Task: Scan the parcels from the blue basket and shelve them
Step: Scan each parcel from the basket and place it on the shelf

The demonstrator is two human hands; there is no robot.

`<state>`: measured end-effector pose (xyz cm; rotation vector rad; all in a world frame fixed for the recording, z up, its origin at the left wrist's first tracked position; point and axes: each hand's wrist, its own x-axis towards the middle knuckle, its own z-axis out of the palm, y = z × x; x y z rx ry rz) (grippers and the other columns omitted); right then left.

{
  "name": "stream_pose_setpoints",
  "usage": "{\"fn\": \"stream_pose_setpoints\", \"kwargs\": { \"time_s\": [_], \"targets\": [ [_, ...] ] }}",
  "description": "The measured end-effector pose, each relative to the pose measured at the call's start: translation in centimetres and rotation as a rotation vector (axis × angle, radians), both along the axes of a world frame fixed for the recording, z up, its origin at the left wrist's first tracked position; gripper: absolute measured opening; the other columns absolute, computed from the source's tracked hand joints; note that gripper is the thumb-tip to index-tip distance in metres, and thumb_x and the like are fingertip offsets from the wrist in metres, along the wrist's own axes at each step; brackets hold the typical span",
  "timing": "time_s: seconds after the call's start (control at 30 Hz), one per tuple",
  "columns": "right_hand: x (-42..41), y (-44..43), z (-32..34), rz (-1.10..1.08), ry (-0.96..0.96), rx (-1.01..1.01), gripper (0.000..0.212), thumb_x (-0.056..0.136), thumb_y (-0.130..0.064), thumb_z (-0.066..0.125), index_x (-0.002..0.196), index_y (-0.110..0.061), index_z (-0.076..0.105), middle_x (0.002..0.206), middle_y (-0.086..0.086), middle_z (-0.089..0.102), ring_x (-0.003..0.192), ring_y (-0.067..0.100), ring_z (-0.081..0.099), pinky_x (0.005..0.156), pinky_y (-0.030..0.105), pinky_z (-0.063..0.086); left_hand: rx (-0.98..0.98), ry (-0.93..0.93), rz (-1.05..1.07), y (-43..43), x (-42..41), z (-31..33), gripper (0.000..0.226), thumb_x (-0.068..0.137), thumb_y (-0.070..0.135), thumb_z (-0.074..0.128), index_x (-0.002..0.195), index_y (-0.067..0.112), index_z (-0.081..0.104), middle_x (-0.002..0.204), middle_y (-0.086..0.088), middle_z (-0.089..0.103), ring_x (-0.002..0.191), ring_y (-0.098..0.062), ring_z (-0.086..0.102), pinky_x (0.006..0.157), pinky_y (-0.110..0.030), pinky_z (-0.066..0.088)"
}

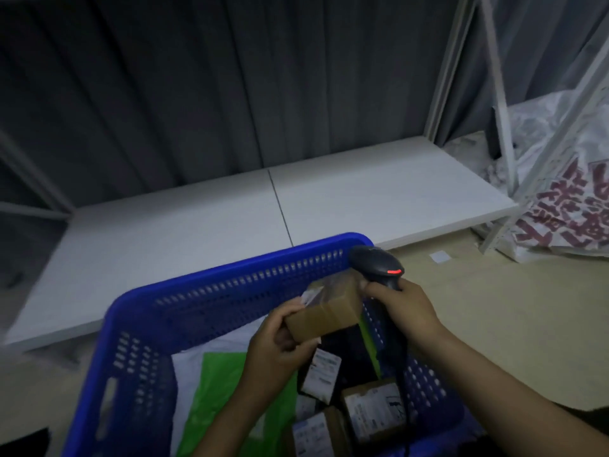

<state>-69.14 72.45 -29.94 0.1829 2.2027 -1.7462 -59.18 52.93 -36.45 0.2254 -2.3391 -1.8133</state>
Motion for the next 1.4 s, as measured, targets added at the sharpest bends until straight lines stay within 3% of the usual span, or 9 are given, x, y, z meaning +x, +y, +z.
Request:
{"fn": "stream_pose_setpoints", "kwargs": {
  "time_s": [0.17,0.3,0.5,0.63,0.77,0.97,1.1,1.3,1.4],
  "targets": [
    [1.5,-2.2,1.6,0.081,-0.213,-0.398,0.013,0.089,-0.016,0.066,0.096,-0.005,0.063,0.074,0.013,0.063,0.059,0.021,0.06,0.051,0.028,0.051,-0.008,0.08,0.132,-0.6,1.8,4.1,0.037,0.072,0.048,0.068,0.099,0.024,0.066,0.132,0.021,0.052,0.109,0.004,0.058,0.078,-0.021,0.054],
    [2.6,-3.6,1.9,0.182,-0.239,-0.475,0.015,0.092,-0.013,0.062,0.102,-0.002,0.062,0.095,0.024,0.066,0.086,0.035,0.062,0.075,0.036,0.057,0.023,0.061,0.346,-1.4,2.0,5.1,0.006,0.087,0.017,0.068,0.088,0.018,0.062,0.123,0.016,0.056,0.113,-0.003,0.057,0.078,-0.02,0.054],
    [2.2,-4.2,1.6,0.082,-0.11,-0.42,0.014,0.086,-0.015,0.069,0.098,-0.008,0.07,0.088,0.012,0.075,0.08,0.025,0.07,0.073,0.038,0.055,0.279,-0.067,0.406,-3.0,2.6,6.7,0.059,0.083,0.006,0.072,0.132,0.025,0.046,0.111,0.004,0.067,0.099,-0.009,0.066,0.074,-0.023,0.058],
    [1.1,-4.3,1.4,0.009,-0.1,-0.514,0.007,0.085,-0.018,0.069,0.09,-0.012,0.067,0.072,0.003,0.072,0.062,0.015,0.068,0.057,0.028,0.052,0.096,-0.092,0.363,-3.5,2.9,7.3,0.05,0.079,0.005,0.076,0.123,0.022,0.06,0.106,0.012,0.064,0.095,0.001,0.061,0.069,-0.013,0.054],
    [0.9,-4.5,1.4,0.083,-0.221,-0.588,0.019,0.076,-0.029,0.073,0.089,-0.014,0.072,0.099,0.007,0.073,0.082,0.019,0.067,0.074,0.035,0.051,-0.1,-0.122,0.267,-4.4,3.3,6.8,0.048,0.073,0.028,0.081,0.111,0.048,0.061,0.118,0.008,0.063,0.105,-0.006,0.06,0.083,-0.029,0.058],
    [1.0,-4.7,1.0,0.095,-0.216,-0.543,0.013,0.083,-0.027,0.069,0.075,-0.017,0.067,0.089,0.008,0.07,0.083,0.022,0.065,0.078,0.04,0.049,-0.241,-0.196,0.196,-5.4,3.7,6.8,0.072,0.077,0.029,0.079,0.138,0.039,0.042,0.12,0.02,0.056,0.106,-0.003,0.059,0.09,-0.029,0.055],
    [0.9,-4.7,0.9,0.106,-0.247,-0.532,0.023,0.081,-0.03,0.07,0.097,-0.013,0.069,0.105,0.013,0.071,0.093,0.026,0.066,0.09,0.044,0.049,-0.174,-0.194,0.182,-5.5,3.8,6.2,0.04,0.083,0.017,0.074,0.104,0.045,0.055,0.11,0.013,0.065,0.071,-0.013,0.069,0.067,-0.031,0.06],
    [1.1,-5.4,1.1,0.104,-0.296,-0.53,0.016,0.089,-0.025,0.064,0.081,-0.011,0.065,0.088,0.008,0.072,0.076,0.022,0.067,0.072,0.036,0.053,-0.148,-0.142,0.22,-5.3,3.7,5.2,0.017,0.086,0.016,0.07,0.096,0.026,0.06,0.121,0.024,0.052,0.101,0.017,0.053,0.077,-0.008,0.045],
    [1.6,-5.9,1.1,0.099,-0.295,-0.501,0.025,0.089,-0.023,0.064,0.099,-0.001,0.068,0.099,0.016,0.072,0.083,0.024,0.068,0.073,0.034,0.055,-0.149,-0.076,0.364,-5.3,3.3,4.7,0.013,0.09,0.023,0.064,0.078,0.024,0.058,0.128,0.011,0.056,0.115,-0.006,0.056,0.084,-0.027,0.051]
  ]
}}
